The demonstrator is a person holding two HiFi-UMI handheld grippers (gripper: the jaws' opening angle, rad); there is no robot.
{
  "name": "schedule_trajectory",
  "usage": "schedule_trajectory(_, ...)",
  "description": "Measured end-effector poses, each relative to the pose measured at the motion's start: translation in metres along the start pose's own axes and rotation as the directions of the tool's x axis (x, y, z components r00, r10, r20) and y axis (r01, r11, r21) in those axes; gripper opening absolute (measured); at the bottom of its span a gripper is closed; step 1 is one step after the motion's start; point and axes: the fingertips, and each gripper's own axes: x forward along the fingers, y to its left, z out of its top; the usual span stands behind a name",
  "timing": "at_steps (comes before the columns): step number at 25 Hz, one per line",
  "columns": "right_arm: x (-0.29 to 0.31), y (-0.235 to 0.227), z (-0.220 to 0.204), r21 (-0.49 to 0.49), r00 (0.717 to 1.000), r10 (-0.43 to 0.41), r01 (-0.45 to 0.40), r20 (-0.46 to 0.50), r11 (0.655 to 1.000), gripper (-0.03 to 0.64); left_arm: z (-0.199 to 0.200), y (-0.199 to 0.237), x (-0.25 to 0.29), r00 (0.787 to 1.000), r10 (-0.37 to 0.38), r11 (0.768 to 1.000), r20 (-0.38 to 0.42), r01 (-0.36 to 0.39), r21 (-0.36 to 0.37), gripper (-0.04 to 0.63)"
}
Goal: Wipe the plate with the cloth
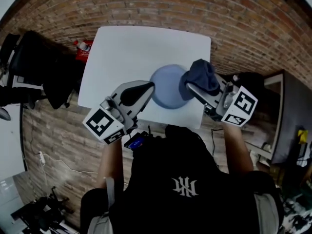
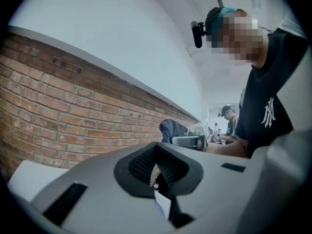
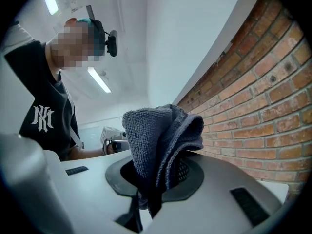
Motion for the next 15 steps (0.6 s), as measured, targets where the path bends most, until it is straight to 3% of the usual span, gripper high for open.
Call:
schedule_trajectory(6,0.007,0.069,-0.016,-0.016,0.999,0.015,-0.015,-0.042,1.000,0.072,-0.002,-0.036,-0.047,0.997,-0.044,0.999,0.056,0.044,0.000,0.002)
schedule_trajectory(10,0.017,0.121,-0.039,0.006,0.997,0.036,-0.035,-0.074,0.999,0.072,-0.017,-0.060,-0.090,0.997,-0.064,0.998,0.037,0.065,-0.023,0.002)
schedule_trajectory(15,0.031,0.173,-0.076,0.044,0.989,0.032,-0.026,-0.144,0.999,0.072,-0.048,-0.082,-0.143,0.997,-0.059,0.994,0.058,0.064,-0.089,0.002)
